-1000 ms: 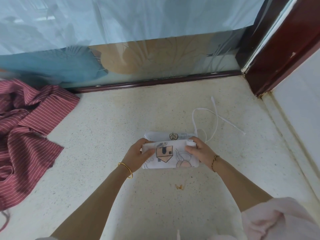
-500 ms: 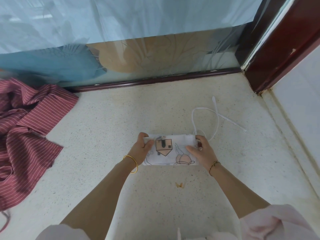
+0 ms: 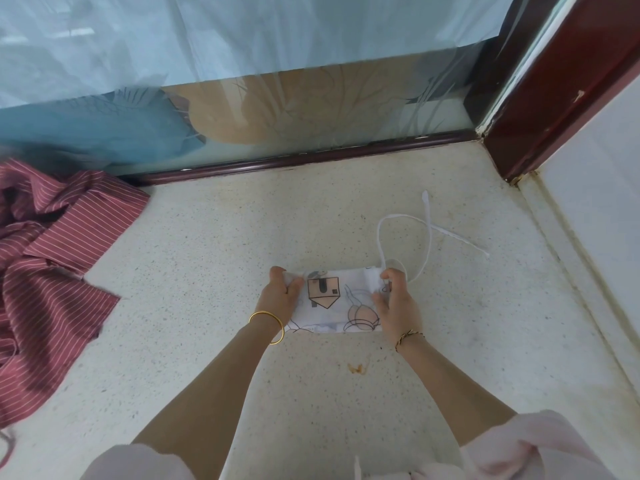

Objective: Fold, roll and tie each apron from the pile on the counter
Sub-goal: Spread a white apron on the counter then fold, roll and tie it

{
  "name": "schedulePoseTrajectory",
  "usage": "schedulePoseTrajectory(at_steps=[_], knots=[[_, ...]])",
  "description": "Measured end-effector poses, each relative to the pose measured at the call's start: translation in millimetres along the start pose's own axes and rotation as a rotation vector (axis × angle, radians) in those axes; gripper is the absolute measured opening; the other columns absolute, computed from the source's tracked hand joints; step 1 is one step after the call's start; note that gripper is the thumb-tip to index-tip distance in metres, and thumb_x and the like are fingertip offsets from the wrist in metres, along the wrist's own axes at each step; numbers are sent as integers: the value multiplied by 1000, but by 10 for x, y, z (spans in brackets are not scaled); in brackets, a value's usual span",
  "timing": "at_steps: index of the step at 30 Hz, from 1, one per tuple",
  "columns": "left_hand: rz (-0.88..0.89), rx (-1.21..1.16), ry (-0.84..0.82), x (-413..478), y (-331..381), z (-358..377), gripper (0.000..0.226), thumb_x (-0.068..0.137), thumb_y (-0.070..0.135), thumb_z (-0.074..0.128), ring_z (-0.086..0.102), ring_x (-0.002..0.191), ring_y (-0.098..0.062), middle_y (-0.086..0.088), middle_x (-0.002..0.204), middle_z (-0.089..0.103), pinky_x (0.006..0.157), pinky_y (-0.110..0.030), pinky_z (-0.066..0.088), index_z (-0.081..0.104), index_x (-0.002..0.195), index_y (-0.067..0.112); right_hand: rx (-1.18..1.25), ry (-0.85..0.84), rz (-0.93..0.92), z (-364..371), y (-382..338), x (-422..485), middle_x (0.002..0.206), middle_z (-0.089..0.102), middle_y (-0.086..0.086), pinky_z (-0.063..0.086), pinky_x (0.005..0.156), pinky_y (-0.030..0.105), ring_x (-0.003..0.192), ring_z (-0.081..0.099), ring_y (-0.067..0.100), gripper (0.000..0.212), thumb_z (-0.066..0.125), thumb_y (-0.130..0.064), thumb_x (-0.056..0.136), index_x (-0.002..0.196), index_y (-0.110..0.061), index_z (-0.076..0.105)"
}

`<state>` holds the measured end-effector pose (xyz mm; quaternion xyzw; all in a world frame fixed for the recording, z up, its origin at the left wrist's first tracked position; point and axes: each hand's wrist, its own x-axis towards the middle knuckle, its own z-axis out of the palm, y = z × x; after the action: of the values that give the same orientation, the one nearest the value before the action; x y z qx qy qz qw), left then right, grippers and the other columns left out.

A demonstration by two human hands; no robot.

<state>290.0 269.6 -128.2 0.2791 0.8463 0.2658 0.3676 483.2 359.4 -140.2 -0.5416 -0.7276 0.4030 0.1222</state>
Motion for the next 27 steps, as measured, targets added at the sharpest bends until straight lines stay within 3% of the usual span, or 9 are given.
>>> schedulePoseTrajectory(at_steps=[3,7,15,17,19,20,22,24,27], knots=[[-55,31,42,5,-20,50,25,99,32,42,48,67,-22,-9,80,49,54,-30,39,28,105,12,-125,-25,-15,59,-11,0,107,50,3,45,61,31,75,54,21,29,43,-14,97,125,-18,39],[-83,92,81,-17,-26,115,25,99,34,38,51,66,-25,-4,69,47,54,-30,38,29,102,10,-242,-83,7,109,-51,-1,112,45,5,47,62,31,75,55,22,41,41,-9,95,132,-23,33],[-165,91,156,-76,59,120,33,98,37,40,56,69,-27,-6,78,53,60,-35,44,30,113,10,-265,-122,48,128,-111,-5,125,38,7,51,77,34,89,58,25,59,46,-7,92,140,-31,23],[45,371,401,-119,16,127,35,93,32,50,56,74,-28,-10,91,54,58,-33,43,38,113,7,-275,-132,66,142,-119,-2,128,36,8,51,79,35,90,58,26,62,49,-9,92,142,-31,21],[404,626,621,-153,0,180,25,83,19,63,55,75,-28,-13,92,56,60,-35,44,52,101,5,-290,-135,65,151,-140,-6,128,35,8,51,79,36,90,58,27,62,50,-9,92,142,-30,20],[586,664,620,-153,2,238,19,80,13,64,56,79,-28,-13,95,58,67,-36,46,56,96,6,-298,-135,66,152,-146,-4,128,35,9,51,79,37,89,58,28,62,50,-9,92,142,-29,20],[804,713,439,-129,-28,371,17,85,14,56,57,101,-32,-14,111,59,90,-40,45,60,100,10,-314,-132,66,148,-142,0,128,35,9,51,79,37,88,58,29,62,46,-6,92,143,-29,20],[670,789,135,-150,-31,435,43,94,33,29,40,130,-37,-16,138,45,112,-44,27,52,125,14,-315,-132,66,138,-148,-5,128,36,9,51,79,37,86,58,28,61,43,-4,92,143,-29,20],[465,931,-69,-113,-92,470,68,89,48,-9,-5,145,-33,-12,158,-2,118,-45,-2,4,151,24,-303,-150,85,132,-151,-22,129,36,8,49,76,34,86,58,26,60,43,-8,92,143,-30,21]])
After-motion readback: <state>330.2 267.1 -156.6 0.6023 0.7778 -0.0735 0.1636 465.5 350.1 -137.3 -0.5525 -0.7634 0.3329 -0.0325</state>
